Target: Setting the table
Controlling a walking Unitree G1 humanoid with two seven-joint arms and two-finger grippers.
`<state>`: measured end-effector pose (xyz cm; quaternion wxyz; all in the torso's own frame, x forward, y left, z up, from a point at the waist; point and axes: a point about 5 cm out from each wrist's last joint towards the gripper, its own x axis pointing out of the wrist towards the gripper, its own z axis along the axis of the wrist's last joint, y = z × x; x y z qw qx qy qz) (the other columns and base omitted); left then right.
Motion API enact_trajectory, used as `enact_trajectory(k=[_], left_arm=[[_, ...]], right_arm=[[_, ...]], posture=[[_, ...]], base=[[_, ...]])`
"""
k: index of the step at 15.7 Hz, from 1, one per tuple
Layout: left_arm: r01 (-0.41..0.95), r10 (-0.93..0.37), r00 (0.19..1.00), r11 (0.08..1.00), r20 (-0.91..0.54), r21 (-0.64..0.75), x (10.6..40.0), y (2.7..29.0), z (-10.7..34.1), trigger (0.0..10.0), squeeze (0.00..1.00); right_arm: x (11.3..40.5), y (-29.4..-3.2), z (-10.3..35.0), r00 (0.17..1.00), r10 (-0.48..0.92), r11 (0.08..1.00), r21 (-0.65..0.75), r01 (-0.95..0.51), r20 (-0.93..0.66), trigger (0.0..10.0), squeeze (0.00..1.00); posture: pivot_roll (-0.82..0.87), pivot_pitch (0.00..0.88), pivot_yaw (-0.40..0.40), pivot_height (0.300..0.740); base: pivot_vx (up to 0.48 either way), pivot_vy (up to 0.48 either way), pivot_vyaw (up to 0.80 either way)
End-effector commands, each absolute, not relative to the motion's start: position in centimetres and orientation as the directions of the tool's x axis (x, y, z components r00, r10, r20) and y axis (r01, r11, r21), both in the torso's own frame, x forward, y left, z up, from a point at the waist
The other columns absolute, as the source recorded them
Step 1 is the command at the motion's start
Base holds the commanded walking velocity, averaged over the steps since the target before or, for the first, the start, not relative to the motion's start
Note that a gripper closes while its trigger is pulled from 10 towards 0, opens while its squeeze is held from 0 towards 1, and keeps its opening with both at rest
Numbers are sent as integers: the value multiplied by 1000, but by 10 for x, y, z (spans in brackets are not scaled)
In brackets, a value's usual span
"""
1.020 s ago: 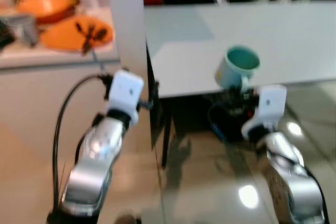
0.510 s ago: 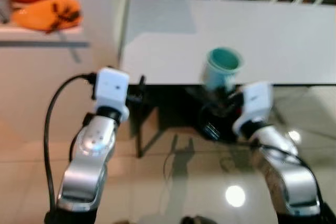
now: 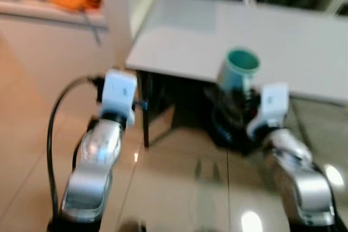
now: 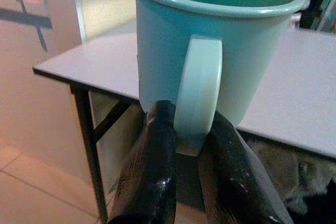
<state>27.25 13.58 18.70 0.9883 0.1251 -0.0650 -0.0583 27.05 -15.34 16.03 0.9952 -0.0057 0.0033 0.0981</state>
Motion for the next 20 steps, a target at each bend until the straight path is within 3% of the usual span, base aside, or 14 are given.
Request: enact_trajectory(k=[1,6,10,13,17,20], left_arm=[[92,-122,986,965,112,245,273,137,187,10000,0],[109,-142,982,964,122,245,273,131,189,10000,0],[135,-167,980,958,107,252,272,128,183,10000,0],[154,-187,976,957,115,247,272,126,185,10000,0],[153,-183,978,955,102,253,272,127,179,10000,0],[132,-171,978,953,124,273,266,131,183,10000,0]], right_arm=[[271,-152,166,980,199,979,-35,-199,14,10000,0],[271,-156,163,985,173,984,-46,-173,4,10000,0],[269,-194,139,996,-76,993,82,80,-47,10000,0],[268,-208,137,989,-137,987,77,141,-57,10000,0],[261,-184,145,999,-45,998,-37,45,-9,10000,0],[256,-181,160,999,-30,993,-111,33,35,10000,0]], posture=[[-71,88,-48,740],[-62,79,-58,740],[-65,62,-44,740],[-68,50,-37,740],[-68,31,-41,740],[-65,13,-61,740]], base=[[0,-480,0],[0,-480,0],[0,-480,0],[0,-480,0],[0,-480,0],[0,-480,0]])
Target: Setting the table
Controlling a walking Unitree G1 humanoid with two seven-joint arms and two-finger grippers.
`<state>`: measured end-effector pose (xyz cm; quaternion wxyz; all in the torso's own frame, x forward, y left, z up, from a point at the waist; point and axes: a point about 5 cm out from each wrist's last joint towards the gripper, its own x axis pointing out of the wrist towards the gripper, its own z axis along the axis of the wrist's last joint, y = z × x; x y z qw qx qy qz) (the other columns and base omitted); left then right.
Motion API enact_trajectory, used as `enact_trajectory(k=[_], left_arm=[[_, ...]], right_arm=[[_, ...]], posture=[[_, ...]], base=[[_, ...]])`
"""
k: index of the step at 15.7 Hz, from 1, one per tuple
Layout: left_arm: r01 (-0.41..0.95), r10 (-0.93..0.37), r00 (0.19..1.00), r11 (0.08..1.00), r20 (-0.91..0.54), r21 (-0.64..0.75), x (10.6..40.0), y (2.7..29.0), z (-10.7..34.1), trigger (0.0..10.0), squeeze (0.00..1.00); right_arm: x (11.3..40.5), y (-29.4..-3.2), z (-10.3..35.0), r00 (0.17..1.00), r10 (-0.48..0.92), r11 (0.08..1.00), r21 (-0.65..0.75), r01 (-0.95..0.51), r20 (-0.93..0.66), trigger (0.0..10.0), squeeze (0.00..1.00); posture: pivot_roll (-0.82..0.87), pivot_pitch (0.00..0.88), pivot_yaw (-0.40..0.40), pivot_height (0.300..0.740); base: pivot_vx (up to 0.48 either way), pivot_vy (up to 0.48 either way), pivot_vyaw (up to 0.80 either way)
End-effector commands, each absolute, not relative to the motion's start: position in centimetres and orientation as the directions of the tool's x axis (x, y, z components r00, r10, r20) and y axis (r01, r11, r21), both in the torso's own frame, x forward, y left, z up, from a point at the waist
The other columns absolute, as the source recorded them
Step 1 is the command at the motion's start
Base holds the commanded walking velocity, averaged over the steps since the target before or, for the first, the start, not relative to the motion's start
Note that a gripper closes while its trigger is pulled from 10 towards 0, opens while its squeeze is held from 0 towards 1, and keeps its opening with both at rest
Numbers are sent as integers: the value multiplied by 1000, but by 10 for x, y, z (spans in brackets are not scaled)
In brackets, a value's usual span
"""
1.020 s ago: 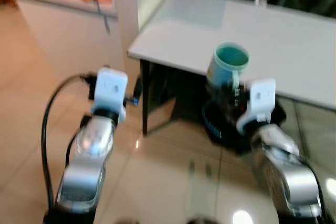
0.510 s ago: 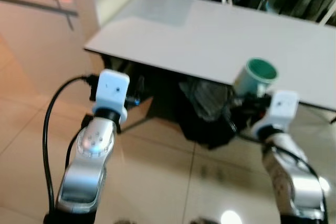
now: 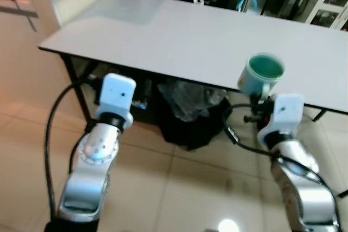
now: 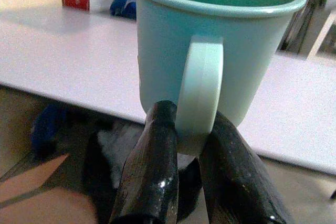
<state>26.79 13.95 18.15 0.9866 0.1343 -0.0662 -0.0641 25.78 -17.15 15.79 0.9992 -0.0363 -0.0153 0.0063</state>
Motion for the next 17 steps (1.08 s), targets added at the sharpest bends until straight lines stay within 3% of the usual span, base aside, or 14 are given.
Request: enact_trajectory(k=[1,3,5,8,10,13,17], left_arm=[[132,-173,976,953,130,272,264,132,184,10000,0],[133,-169,977,959,127,250,261,131,183,10000,0],[140,-170,979,962,114,234,262,129,180,10000,0],[138,-168,979,962,115,234,263,131,185,10000,0],[164,-199,971,958,130,237,264,128,186,10000,0],[144,-175,977,963,121,228,265,136,184,10000,0],[190,-222,968,953,120,237,266,129,184,10000,0]], right_arm=[[252,-177,176,997,-8,998,-69,13,78,10000,0],[247,-168,181,995,36,999,-33,-33,96,10000,0],[252,-171,164,999,-27,1000,11,26,41,10000,0],[260,-161,150,996,65,997,-28,-67,-62,10000,0],[264,-158,149,996,80,997,-4,-81,-48,10000,0],[267,-159,146,998,44,999,14,-44,-54,10000,0],[268,-159,145,998,33,999,13,-33,-46,10000,0]], posture=[[-69,12,-56,740],[-67,10,-43,740],[-60,1,-49,740],[-60,0,-44,740],[-44,0,-45,740],[-60,0,-39,740],[-50,0,-23,740]], base=[[0,-480,0],[0,-480,0],[0,-422,0],[0,0,0],[0,0,0],[416,0,0],[447,0,0]])
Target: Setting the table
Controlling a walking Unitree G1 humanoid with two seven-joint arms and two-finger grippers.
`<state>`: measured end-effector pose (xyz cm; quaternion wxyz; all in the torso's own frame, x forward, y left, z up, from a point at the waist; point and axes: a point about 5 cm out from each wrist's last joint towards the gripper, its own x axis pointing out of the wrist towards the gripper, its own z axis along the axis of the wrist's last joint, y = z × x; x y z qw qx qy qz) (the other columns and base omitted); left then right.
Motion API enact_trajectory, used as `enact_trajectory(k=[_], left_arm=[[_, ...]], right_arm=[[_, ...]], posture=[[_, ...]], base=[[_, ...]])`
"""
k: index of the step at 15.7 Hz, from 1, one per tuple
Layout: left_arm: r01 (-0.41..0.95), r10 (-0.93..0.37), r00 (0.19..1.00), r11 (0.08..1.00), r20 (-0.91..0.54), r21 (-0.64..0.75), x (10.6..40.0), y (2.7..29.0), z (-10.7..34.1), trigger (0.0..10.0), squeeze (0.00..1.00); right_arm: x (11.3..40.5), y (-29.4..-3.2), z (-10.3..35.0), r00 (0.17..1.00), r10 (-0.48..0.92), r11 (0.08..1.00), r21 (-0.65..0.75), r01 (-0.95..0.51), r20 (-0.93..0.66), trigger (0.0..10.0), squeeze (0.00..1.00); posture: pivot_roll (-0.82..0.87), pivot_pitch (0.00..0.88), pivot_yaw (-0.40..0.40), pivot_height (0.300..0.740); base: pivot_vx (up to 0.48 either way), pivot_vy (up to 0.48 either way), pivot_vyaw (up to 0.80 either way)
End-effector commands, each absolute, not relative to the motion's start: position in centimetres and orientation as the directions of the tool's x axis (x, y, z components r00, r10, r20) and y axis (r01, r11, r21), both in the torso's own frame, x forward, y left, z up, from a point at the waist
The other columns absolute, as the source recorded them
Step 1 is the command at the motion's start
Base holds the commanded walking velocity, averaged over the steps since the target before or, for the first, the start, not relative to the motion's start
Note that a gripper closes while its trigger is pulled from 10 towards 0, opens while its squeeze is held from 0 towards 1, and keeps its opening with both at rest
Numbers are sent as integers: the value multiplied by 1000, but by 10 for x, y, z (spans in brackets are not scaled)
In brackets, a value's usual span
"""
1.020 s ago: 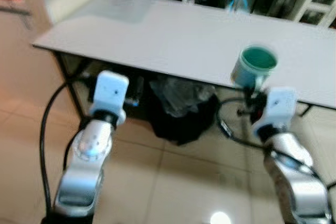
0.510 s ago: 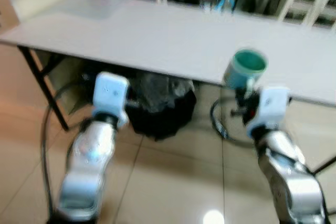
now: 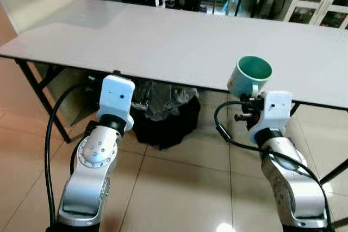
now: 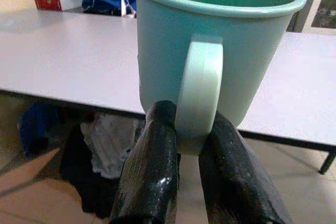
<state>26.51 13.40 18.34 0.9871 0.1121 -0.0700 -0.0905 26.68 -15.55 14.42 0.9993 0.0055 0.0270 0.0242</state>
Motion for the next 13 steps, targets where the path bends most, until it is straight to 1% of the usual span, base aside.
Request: enact_trajectory(k=[1,4,7,10,11,13], left_arm=[[197,-232,964,951,130,238,266,128,187,10000,0],[176,-210,969,956,129,235,266,134,186,10000,0],[184,-220,967,953,131,239,266,133,188,10000,0],[185,-220,967,954,130,235,267,133,188,10000,0],[197,-231,965,952,127,235,269,131,187,10000,0],[232,-269,954,943,133,239,271,123,191,10000,0]], right_arm=[[269,-157,144,998,35,999,17,-34,-45,10000,0],[272,-146,146,996,82,997,17,-81,-30,10000,0],[276,-146,147,997,76,997,29,-75,-23,10000,0],[280,-144,150,997,73,997,40,-73,-12,10000,0],[283,-142,150,996,84,996,44,-83,-16,10000,0],[286,-143,151,996,86,996,36,-85,-8,10000,0]], posture=[[-49,0,-29,740],[-44,0,-28,740],[-31,0,-36,740],[-39,0,-23,740],[-47,0,-8,740],[-39,0,-3,740]], base=[[469,0,0],[465,0,0],[464,0,0],[464,0,0],[465,0,-800],[463,0,-800]])
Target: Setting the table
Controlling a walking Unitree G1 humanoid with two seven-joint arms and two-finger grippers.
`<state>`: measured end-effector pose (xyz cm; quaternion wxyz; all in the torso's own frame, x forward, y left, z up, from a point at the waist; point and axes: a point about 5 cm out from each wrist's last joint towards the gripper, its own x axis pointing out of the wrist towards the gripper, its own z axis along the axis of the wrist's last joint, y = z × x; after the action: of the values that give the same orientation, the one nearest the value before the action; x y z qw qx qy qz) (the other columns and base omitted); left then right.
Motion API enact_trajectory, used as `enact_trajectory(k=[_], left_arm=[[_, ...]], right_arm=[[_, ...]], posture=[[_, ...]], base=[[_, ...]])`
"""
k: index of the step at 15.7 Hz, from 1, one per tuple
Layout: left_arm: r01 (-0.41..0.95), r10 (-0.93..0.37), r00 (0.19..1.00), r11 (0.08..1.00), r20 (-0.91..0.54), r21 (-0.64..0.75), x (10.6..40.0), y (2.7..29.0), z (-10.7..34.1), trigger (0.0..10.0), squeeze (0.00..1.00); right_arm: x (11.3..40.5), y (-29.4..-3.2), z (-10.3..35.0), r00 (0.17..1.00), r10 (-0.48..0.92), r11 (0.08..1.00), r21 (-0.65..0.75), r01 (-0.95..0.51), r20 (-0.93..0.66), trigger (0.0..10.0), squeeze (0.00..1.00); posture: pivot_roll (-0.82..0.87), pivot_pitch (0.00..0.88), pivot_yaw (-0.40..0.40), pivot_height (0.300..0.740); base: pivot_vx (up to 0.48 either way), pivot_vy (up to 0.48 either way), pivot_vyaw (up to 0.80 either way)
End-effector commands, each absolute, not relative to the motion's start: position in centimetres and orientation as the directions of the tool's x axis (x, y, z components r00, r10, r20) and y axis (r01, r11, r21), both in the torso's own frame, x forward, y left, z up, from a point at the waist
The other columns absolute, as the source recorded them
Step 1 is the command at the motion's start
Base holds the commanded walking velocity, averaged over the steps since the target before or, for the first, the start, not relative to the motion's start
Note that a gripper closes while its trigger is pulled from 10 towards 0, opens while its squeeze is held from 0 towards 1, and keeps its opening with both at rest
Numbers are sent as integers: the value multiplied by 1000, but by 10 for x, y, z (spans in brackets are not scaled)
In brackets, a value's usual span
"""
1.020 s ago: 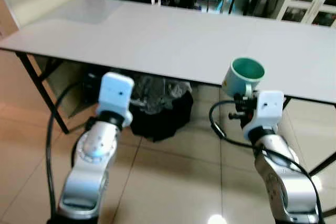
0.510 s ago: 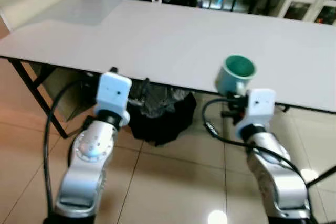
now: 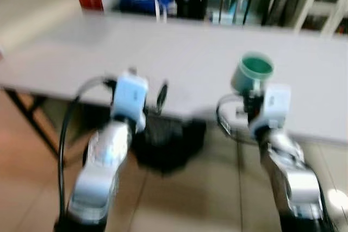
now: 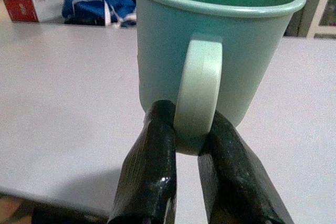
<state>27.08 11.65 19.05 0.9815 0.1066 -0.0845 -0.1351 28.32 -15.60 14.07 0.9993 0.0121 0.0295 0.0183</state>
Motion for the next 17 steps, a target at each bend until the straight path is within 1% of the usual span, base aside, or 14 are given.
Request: enact_trajectory(k=[1,2,6,9,10,12,14,15,17], left_arm=[[240,-278,951,940,139,242,270,123,193,10000,0],[239,-278,951,938,137,250,271,125,192,10000,0],[232,-267,956,942,122,244,270,126,188,10000,0],[235,-272,955,938,121,256,269,130,192,10000,0],[302,-335,939,914,80,272,264,131,185,10000,0],[360,-388,921,885,41,295,259,129,178,10000,0],[477,-498,867,833,3,282,253,119,175,10000,0],[512,-532,847,810,-11,287,251,119,174,10000,0],[531,-547,836,795,-32,293,250,121,172,10000,0]], right_arm=[[286,-144,151,997,79,996,31,-79,-7,10000,0],[287,-144,151,997,81,996,35,-81,-10,10000,0],[291,-134,151,984,178,984,-2,-178,-16,10000,0],[299,-132,151,982,188,982,1,-188,-22,10000,0],[306,-132,147,984,175,984,-37,-177,-45,10000,0],[311,-133,143,983,179,983,-32,-181,-46,10000,0],[316,-135,134,976,213,977,-11,-214,-49,10000,0],[317,-133,127,967,246,969,13,-246,-67,10000,0],[319,-132,119,959,265,964,6,-266,-97,10000,0]], posture=[[-43,6,-7,740],[-46,13,-12,740],[-39,30,-7,740],[-33,50,-15,740],[-42,62,-3,740],[-40,72,3,740],[-35,76,-1,740],[-35,80,-6,740],[-30,85,-12,740]], base=[[465,0,-712],[461,0,-444],[464,0,0],[464,0,0],[0,0,0],[0,0,0],[0,0,0],[0,0,0],[0,0,0]])
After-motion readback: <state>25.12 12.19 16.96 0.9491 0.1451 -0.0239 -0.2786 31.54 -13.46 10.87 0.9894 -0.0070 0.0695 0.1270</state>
